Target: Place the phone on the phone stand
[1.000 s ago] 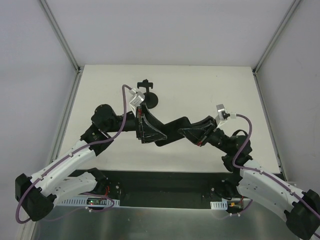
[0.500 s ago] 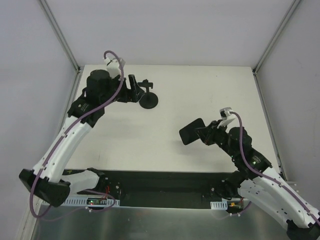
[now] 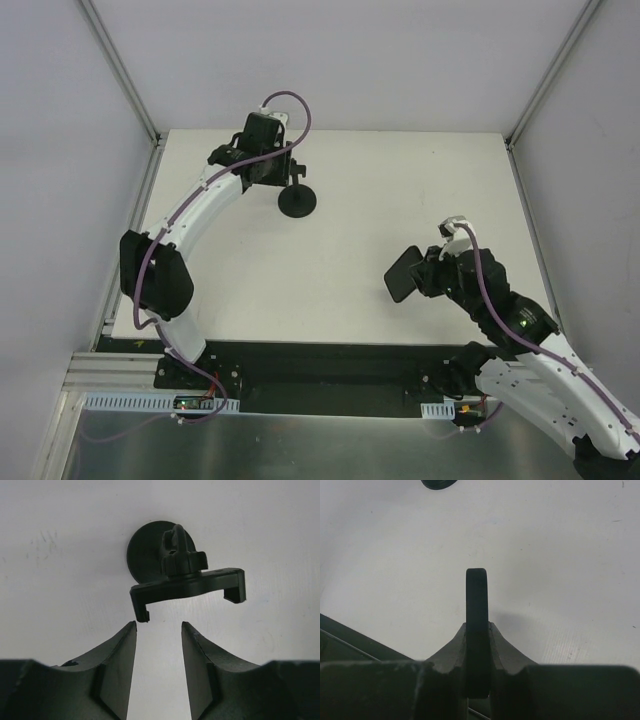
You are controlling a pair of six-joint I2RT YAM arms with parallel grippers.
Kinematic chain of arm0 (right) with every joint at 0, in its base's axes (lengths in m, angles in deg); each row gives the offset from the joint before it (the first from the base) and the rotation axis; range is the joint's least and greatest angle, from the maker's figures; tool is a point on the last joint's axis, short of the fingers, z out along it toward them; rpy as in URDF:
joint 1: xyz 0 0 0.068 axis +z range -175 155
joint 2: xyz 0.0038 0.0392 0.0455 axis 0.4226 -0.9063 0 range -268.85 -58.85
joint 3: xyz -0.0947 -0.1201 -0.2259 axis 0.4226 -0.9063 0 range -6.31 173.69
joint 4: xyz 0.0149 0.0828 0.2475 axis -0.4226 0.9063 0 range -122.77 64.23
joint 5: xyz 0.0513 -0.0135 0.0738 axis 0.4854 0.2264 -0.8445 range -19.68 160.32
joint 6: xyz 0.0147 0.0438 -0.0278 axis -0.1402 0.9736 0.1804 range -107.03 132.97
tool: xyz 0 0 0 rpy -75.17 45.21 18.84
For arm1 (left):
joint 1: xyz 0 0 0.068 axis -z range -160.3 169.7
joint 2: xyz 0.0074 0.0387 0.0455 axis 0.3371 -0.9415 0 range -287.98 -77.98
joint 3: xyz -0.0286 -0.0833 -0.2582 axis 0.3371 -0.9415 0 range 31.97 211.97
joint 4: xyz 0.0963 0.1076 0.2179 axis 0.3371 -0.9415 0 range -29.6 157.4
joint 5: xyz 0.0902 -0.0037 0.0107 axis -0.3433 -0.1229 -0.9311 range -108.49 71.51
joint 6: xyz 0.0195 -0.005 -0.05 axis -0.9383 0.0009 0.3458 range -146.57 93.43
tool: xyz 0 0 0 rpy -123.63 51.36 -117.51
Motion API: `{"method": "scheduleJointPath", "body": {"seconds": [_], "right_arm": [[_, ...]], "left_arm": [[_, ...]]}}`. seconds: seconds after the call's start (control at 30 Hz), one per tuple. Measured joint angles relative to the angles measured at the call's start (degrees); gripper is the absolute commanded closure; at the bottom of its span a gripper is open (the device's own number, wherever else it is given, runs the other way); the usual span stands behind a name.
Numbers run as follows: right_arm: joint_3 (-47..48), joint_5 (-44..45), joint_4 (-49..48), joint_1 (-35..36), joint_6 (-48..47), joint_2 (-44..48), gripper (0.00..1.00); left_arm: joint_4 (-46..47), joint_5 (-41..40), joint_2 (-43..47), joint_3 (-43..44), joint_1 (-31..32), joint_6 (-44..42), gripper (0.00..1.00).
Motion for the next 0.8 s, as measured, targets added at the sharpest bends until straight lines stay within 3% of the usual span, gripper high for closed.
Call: {"method": "scheduleJointPath", "body": {"seconds": [0.33, 0.43, 0.8], "right_arm": [[3.7, 2.8, 7.4, 0.0, -1.4, -0.7, 0.96], [3.8, 2.1, 7.7, 0.0, -1.6, -0.3, 0.96], [3.9, -2.8, 7.5, 0.0, -4.0, -1.7, 0.99]], "left_arm": [[-0.9, -4.9, -5.9, 5.8, 0.0, -1.7, 0.76], [-1.2, -5.2, -6.9, 6.9, 0.0, -2.4, 1.0], [0.7, -3.4, -4.6, 3.3, -0.1, -3.0, 1.0]]}}
